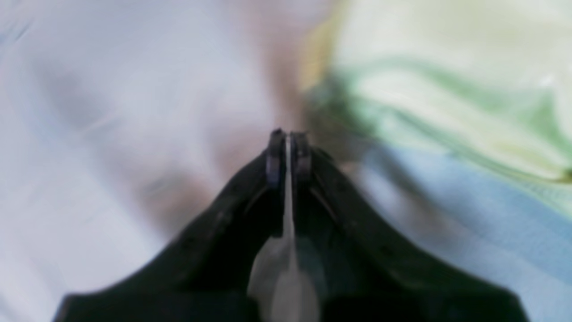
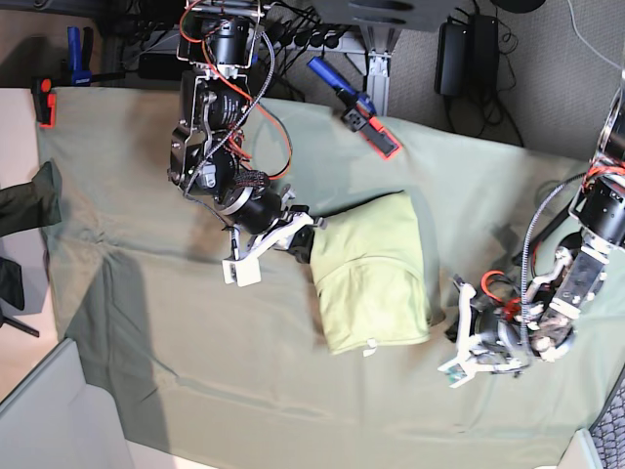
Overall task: Fold the T-shirt properly
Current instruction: 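Release the folded shirt and pull both grippers away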
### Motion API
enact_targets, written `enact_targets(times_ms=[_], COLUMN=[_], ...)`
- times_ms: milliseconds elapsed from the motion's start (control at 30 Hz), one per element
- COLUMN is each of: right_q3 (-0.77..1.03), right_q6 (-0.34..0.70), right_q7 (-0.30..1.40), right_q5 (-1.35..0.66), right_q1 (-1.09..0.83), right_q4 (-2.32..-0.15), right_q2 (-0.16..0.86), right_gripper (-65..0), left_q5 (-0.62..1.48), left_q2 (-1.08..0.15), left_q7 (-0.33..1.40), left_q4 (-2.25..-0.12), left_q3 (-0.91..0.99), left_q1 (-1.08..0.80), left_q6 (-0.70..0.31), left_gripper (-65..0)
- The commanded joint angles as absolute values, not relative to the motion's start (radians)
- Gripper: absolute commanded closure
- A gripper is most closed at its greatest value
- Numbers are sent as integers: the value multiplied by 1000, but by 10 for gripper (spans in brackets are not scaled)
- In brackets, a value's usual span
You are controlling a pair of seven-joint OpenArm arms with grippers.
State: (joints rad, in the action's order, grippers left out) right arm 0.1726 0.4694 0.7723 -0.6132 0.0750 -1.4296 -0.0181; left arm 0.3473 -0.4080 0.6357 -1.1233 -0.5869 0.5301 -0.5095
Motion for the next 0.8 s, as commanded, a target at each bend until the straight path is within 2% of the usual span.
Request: enact_targets(times_ms=[0,167,467,533,667,767], right_q3=[174,138,-45,-46,-17,1], right_q6=[528,528,528,527,527,527], right_q7=[757,760,759,759,760,764], right_q5=[-636,-636,-598,-562,-526,-512], right_q1=[91,91,91,91,91,90], right_q4=[-1449,-1449,-1449,-1449,-1460,-1496], right_q2=[-21,-34,-34,-33,-23,16], right_gripper=[0,0,0,0,0,0], left_q5=[373,450,606,627,714,729], left_q2=[-402,-402,-419,-420,-466,-517], left_q7=[630,682,733,769,786,794], left_q4=[-1154,-1179,-1179,-1179,-1200,-1264], left_q3=[-565,-489,-337,-300,-247,-227], left_q1=[564,561,558,556,529,485], left_q6=[-525,-536,-599,-604,-678,-678], left_gripper=[-28,-29,-29,-28,-28,-28])
